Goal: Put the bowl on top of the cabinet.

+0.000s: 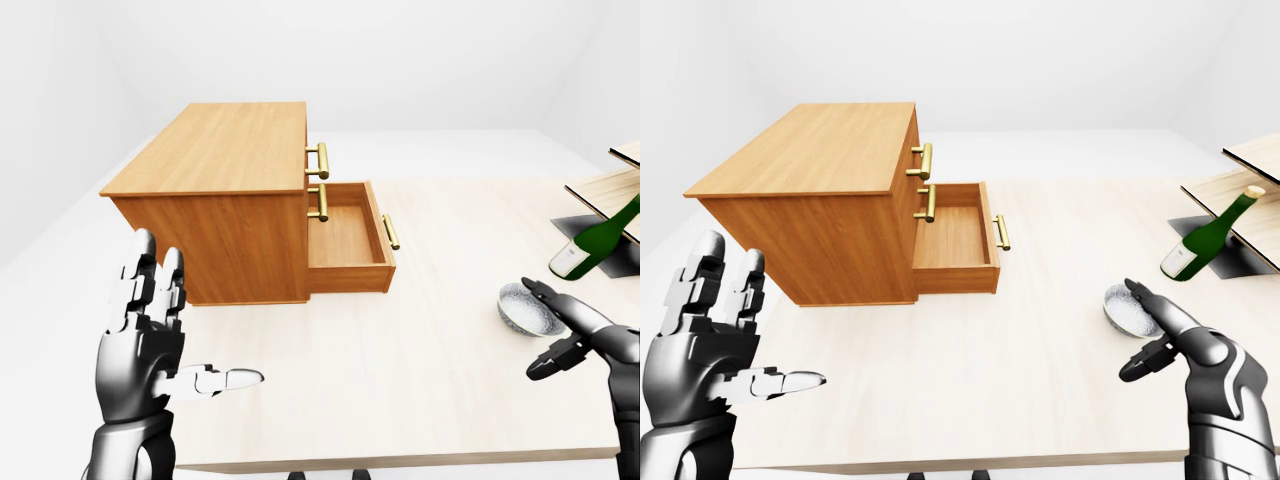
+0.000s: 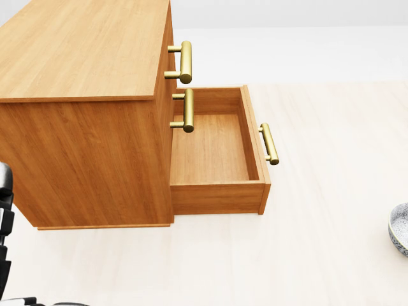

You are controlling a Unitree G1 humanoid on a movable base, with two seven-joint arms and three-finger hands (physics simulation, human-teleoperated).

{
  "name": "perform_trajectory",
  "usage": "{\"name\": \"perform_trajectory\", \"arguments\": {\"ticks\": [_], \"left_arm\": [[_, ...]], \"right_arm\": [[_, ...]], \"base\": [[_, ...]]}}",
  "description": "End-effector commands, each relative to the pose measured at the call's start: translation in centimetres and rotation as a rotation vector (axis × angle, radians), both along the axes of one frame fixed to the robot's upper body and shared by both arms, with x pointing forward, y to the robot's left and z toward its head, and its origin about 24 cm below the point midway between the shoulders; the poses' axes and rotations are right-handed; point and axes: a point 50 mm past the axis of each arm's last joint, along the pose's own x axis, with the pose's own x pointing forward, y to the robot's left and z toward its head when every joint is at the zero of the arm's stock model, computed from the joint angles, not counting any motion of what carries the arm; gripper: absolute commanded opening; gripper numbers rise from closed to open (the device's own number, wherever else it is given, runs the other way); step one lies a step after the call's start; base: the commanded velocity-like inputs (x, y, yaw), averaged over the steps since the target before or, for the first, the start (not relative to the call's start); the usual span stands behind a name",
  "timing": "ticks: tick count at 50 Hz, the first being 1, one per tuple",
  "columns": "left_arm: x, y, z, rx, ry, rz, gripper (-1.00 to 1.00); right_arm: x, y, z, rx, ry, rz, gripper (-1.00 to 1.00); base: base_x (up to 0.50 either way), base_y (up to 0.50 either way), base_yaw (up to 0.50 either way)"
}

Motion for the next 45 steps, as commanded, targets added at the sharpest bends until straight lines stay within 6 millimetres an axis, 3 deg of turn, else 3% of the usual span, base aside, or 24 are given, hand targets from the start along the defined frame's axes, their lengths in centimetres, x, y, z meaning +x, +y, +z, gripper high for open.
{"name": "perform_trajectory", "arguments": {"ticks": [1,14,45], "left_arm": [[0.0,0.0,0.1,0.001,-0.003,0.001,1.0],[0.0,0.0,0.1,0.001,-0.003,0.0,1.0],[0.0,0.0,0.0,0.0,-0.001,0.001,1.0]], "right_arm": [[0.1,-0.2,-0.4,0.016,0.017,-0.007,1.0],[0.4,-0.3,-0.4,0.025,0.011,-0.011,1.0],[0.7,-0.4,-2.9,0.096,0.036,-0.083,1.0]], "base": [[0.0,0.0,0.0],[0.0,0.0,0.0],[0.0,0.0,0.0]]}}
